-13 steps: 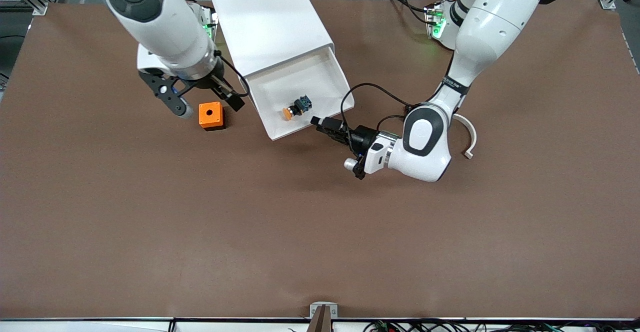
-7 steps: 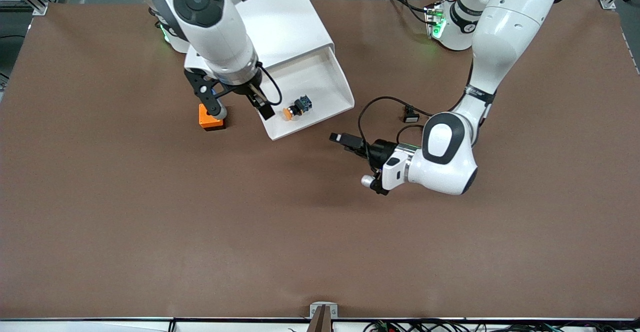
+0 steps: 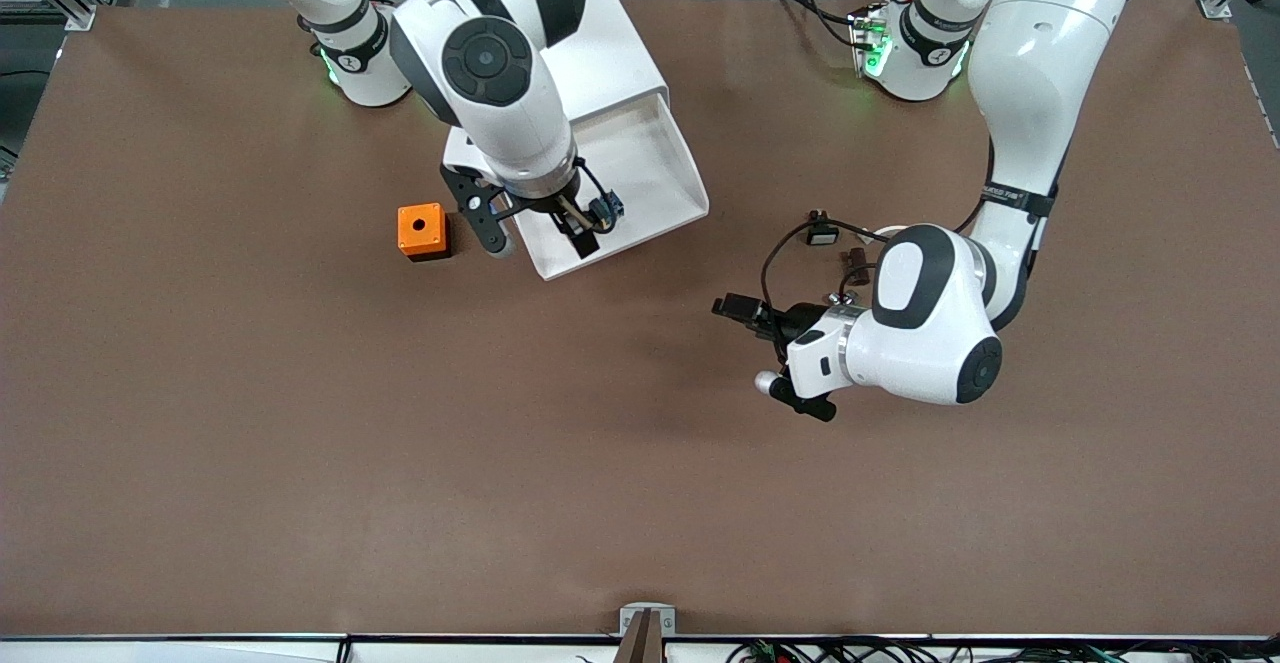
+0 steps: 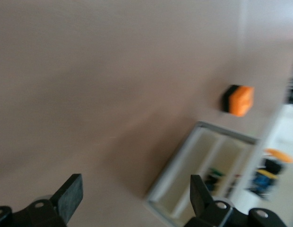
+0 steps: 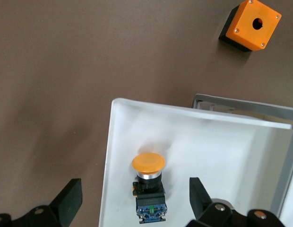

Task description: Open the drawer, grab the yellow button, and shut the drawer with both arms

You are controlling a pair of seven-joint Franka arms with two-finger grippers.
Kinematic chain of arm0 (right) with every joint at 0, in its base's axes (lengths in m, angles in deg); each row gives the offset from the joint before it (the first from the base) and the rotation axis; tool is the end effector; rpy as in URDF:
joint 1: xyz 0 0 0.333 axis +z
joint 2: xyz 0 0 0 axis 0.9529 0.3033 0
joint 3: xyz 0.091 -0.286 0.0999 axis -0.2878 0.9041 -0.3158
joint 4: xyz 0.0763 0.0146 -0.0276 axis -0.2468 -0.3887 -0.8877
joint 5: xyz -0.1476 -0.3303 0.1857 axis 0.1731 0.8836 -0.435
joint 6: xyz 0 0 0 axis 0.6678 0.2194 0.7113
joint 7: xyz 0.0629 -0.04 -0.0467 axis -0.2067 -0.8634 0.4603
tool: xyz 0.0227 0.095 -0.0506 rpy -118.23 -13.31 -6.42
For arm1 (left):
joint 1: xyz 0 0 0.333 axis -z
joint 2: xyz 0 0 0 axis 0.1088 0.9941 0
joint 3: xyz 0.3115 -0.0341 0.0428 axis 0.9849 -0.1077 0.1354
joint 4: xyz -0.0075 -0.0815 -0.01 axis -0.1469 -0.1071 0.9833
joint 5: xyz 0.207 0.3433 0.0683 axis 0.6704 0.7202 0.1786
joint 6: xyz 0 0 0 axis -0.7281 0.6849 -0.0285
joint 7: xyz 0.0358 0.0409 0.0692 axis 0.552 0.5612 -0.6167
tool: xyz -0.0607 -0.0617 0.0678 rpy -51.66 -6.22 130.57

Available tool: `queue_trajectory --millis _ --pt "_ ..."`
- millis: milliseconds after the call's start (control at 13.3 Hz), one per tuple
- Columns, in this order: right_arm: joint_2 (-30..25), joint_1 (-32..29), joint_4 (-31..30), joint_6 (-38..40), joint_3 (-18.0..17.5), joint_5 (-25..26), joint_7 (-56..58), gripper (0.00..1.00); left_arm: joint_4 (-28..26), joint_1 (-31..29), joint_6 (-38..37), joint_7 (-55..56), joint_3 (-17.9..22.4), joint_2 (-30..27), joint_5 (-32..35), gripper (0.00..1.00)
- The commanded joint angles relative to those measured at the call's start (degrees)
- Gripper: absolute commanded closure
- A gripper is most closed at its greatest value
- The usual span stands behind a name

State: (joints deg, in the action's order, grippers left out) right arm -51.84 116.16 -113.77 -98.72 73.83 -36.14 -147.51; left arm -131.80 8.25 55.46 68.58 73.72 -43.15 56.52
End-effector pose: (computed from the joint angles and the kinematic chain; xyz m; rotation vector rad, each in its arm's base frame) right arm 0.5057 0.4385 0.4573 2.7137 -1.5071 -0.2021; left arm 0.6486 -0.3119 0.3043 2.4521 -0.4650 -0.3966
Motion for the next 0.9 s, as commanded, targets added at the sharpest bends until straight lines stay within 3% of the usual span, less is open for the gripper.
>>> queue_trajectory --millis 0,302,603,829 --pt "0.0 2.0 -1.9 -1.3 0.6 -0.6 -0.9 0.00 0.8 0.5 -0.5 2.0 0.7 -1.7 8.9 0.00" --pt "0.0 4.3 -4.6 -1.7 0.6 -0.6 -0.6 0.00 1.9 1.8 -0.5 6.4 0.7 -2.6 21.0 0.00" --pt "0.3 4.7 -4.8 -1.9 0.6 -0.6 -0.3 0.00 2.4 2.4 -0.5 9.9 0.7 -2.8 28.2 0.00" --pt "0.8 4.7 -4.8 -2.6 0.6 -0.6 -0.3 0.00 2.4 3.2 -0.5 18.9 0.6 -3.6 31.9 0.00"
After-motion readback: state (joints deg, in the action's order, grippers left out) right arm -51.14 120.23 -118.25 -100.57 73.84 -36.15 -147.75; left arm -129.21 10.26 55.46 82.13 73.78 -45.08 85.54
